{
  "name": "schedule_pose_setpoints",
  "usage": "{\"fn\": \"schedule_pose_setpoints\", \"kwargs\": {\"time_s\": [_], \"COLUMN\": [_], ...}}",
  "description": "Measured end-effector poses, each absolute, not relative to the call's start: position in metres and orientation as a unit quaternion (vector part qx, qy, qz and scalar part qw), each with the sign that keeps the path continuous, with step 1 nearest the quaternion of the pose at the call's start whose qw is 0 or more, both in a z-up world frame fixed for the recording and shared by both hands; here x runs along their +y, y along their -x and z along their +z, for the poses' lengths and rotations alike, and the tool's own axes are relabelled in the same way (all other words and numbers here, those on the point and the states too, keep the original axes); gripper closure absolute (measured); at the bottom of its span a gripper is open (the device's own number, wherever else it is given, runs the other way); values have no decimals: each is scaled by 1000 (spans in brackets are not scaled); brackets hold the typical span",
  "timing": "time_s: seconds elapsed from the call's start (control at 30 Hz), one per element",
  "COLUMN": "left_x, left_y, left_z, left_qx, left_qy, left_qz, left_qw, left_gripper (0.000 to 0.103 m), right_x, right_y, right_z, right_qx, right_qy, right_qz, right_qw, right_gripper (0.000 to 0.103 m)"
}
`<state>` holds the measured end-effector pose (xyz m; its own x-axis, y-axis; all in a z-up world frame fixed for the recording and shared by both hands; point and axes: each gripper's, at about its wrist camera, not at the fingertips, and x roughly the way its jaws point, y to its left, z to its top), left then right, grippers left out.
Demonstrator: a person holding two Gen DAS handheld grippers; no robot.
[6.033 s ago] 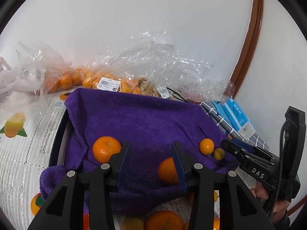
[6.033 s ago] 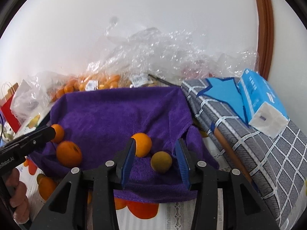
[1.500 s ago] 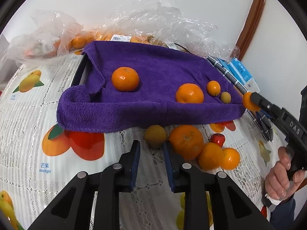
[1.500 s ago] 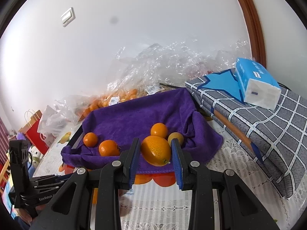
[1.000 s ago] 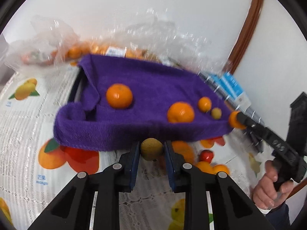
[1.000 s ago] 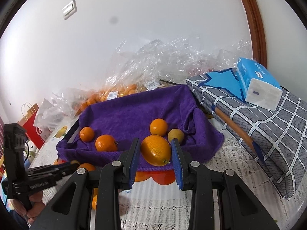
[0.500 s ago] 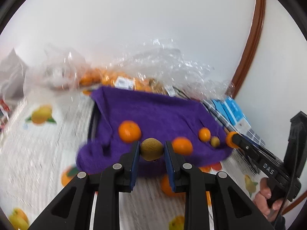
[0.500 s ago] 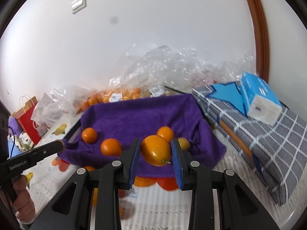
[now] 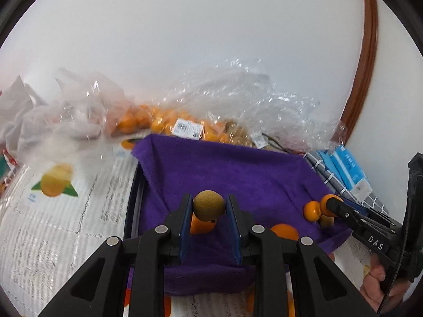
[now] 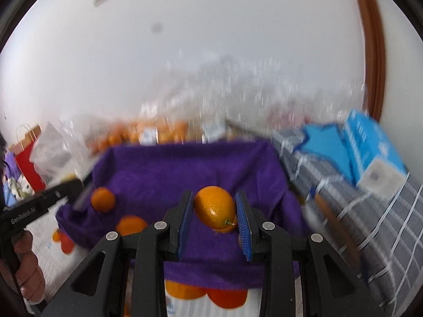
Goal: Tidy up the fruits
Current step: 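Carry the yellow-green fruit onto the towel with the left gripper while the right gripper lowers its orange there, then grasp a large orange on the bed with the left gripper while the right gripper grasps another orange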
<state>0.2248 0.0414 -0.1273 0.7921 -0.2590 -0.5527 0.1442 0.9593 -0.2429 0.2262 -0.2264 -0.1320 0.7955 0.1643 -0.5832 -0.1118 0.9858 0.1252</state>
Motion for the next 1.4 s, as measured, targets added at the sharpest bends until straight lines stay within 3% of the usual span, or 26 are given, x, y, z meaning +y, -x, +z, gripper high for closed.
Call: {"fn": "schedule_pose_setpoints", "kwargs": {"time_s": [0.77,0.83,0.9,0.97,1.17,1.4], "left_x": [25,24,24,25,29,35], "left_y": [-239,-239,-239,-240,-239,-238], "left_z": [-150,-150,-150,-149,-145,-143], "left_qx": [358,358,359,360,350,347], "left_qy": [103,99,101,103,111,127], "left_qz": [-134,-137,-140,-140,-141,-143], "left_qw": [918,918,917,916,920,918], "left_gripper": [78,78,78,78,63,60], "right_x": [-204,-205,-205,-204,-201,-196], "right_y": [-231,-228,-226,-225,-210,-160], "right_z": [-155,-153,-151,-148,-139,-144], "right_qx": [366,358,352,349,349,383], "right_qy": [-2,-2,-3,2,0,-29], "right_qz": [101,104,109,106,104,134], "right_qw": [925,928,930,931,931,913], "right_gripper": [70,67,56,56,55,55]}}
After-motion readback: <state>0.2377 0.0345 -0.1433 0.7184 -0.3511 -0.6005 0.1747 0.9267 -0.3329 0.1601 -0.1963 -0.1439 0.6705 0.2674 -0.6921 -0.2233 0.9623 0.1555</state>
